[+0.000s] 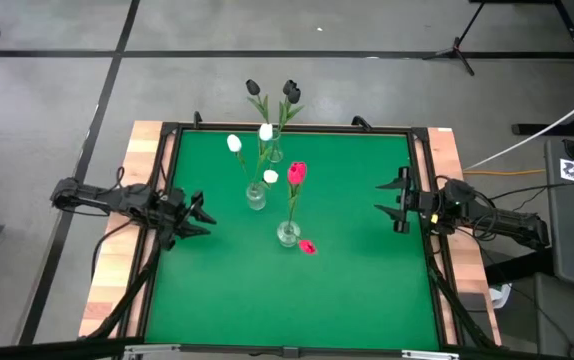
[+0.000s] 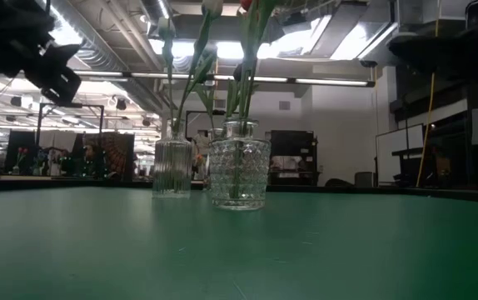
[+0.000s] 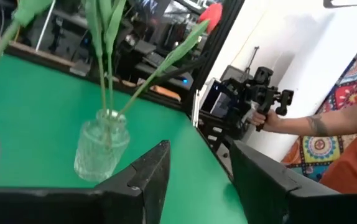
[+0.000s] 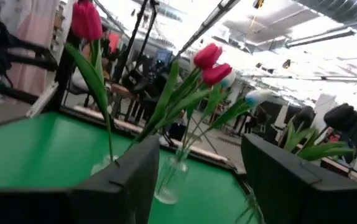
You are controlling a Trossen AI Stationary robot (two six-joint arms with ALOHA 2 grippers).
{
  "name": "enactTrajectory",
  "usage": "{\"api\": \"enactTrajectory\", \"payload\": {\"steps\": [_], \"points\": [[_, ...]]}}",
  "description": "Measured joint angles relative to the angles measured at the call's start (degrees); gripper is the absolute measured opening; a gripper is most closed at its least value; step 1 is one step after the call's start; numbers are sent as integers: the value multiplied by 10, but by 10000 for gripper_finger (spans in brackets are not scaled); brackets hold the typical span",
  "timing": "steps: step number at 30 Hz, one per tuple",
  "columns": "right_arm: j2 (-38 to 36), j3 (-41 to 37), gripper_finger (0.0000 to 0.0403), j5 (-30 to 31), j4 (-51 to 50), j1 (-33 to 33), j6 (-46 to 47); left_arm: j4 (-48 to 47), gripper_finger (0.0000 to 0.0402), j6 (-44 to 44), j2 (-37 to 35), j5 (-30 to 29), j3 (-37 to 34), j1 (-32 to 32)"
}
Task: Sort flowers into vase by color
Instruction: Return to Home Position
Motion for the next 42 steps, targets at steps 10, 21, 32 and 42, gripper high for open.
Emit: {"api": "enactTrajectory", "payload": {"steps": [10,21,32,42], "points": [[0,0,227,30,-91,0,-37,11,163,60,-2,-76,0,0],[1,-1,227,105,-131,0,-86,3,163,49,-2,-130,0,0],[4,-1,227,-111,-104,0,-20,12,163,47,-2,-147,1,0],[4,-1,227,-106,-106,0,-42,5,163,39,-2,-117,1,1]]}}
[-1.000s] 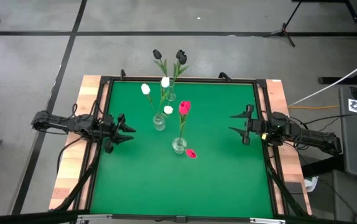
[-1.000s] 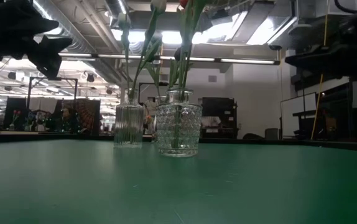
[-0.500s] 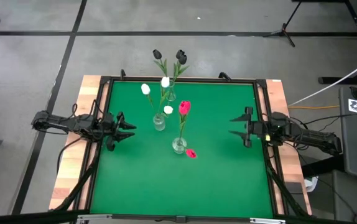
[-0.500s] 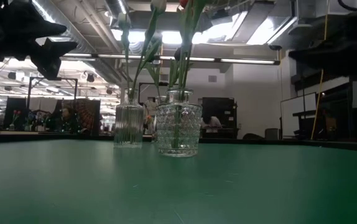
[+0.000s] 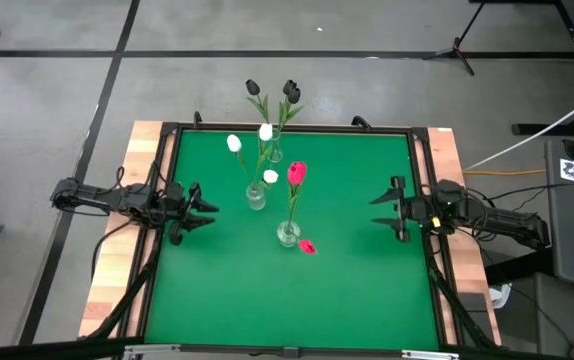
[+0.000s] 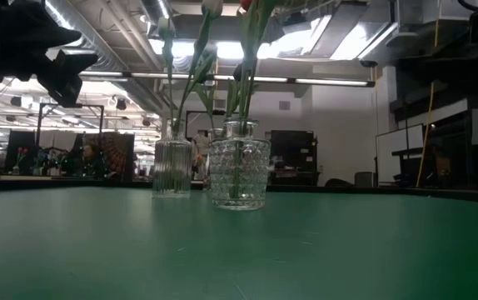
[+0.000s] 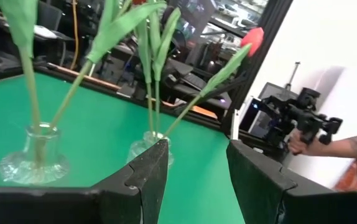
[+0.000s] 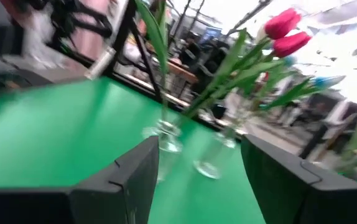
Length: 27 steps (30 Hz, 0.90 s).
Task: Sort flowers into vase by color
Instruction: Return to Home Position
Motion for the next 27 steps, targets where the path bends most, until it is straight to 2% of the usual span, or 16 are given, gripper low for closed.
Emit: {"api": "enactTrajectory", "payload": {"steps": [4,8,13,15,17,20,23,27], "points": [[0,0,227,26,-2,0,-58,-4,163,3,0,10,0,0],[0,0,227,18,-2,0,-40,-3,163,-3,0,10,0,0],[17,0,227,-121,3,24,44,8,163,-4,0,10,0,0],[20,0,227,-146,2,53,70,20,163,-1,0,8,0,0],[19,0,227,-147,3,90,78,30,163,-1,0,6,0,0],[17,0,227,-87,2,156,77,35,163,-7,0,6,0,0],[17,0,227,46,-6,216,26,32,163,-6,0,6,0,0],[17,0,227,229,-32,252,-28,26,163,-10,0,6,0,0]]}}
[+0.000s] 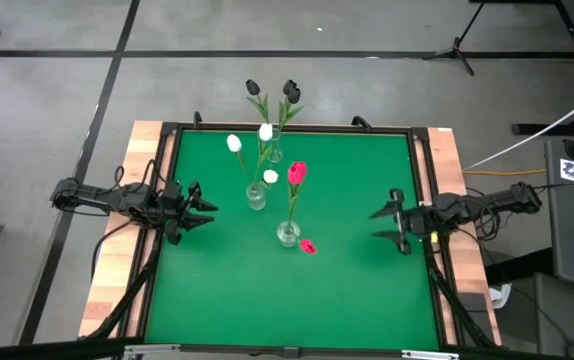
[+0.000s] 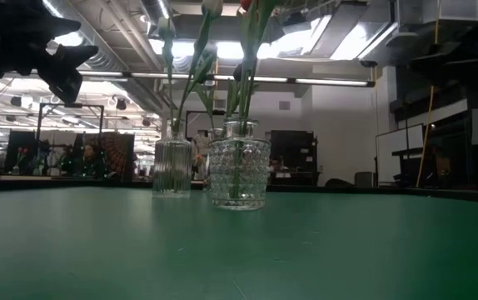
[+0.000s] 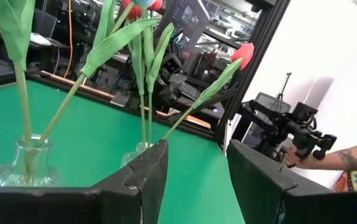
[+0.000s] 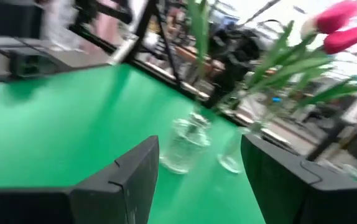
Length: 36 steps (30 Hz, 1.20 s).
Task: Sort flowers into vase by color
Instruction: Return to Home Position
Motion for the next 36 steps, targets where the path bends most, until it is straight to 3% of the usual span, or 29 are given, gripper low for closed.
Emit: {"api": "enactTrajectory", "payload": {"steps": [3,8,15,36], "points": [[0,0,227,33,7,-4,-35,-4,163,10,0,-1,0,0],[3,0,227,-5,0,-33,-45,-9,163,42,0,-17,0,0],[9,0,227,11,0,-39,-45,-32,163,25,0,-47,0,0],[9,0,227,-3,7,-39,-49,-34,163,15,1,-43,0,0]]}}
